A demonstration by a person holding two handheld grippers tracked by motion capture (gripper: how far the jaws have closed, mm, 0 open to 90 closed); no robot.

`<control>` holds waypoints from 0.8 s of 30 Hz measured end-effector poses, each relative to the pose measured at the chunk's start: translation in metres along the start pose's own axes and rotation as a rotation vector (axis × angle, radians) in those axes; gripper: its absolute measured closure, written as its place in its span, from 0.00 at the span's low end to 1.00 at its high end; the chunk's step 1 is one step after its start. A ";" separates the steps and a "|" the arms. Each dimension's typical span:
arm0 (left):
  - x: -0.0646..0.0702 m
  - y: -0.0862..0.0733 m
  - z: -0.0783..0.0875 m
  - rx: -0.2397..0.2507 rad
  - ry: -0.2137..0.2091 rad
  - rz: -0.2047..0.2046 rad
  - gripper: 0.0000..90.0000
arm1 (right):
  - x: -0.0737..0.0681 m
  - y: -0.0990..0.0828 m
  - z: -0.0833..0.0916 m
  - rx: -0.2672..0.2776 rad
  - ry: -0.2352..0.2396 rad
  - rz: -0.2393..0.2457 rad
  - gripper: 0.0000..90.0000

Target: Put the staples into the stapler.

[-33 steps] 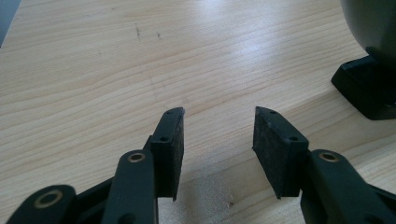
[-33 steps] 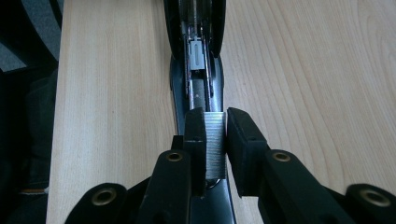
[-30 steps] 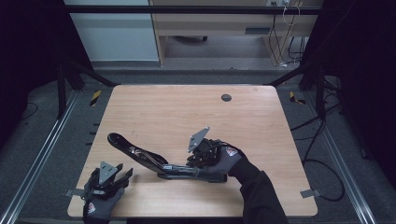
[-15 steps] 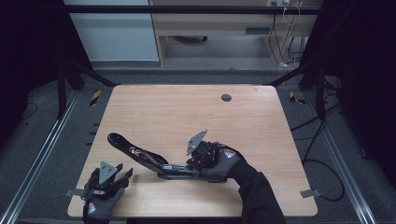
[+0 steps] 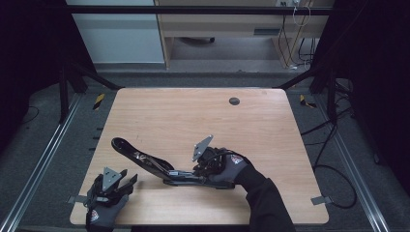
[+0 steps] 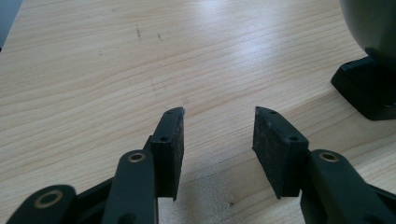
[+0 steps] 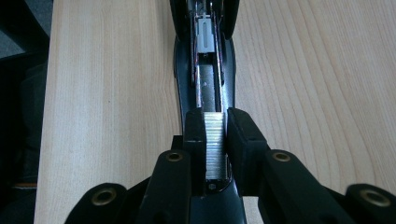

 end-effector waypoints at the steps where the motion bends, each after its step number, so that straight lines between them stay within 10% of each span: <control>1: 0.000 0.000 0.000 0.000 0.000 0.000 0.59 | 0.000 0.000 -0.001 0.005 0.005 -0.001 0.87; 24: 0.000 0.000 0.000 0.002 0.001 -0.001 0.59 | 0.000 -0.002 -0.002 0.006 0.014 0.024 0.87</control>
Point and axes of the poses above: each handheld gripper's, and its own axes: z roughly backward along the jaws, y roughly out of its top, x roughly to its right, the point moved 10 cm from there along -z, roughly forward along the jaws, and after that the axes turned 4 degrees about z, right-handed, at the moved point
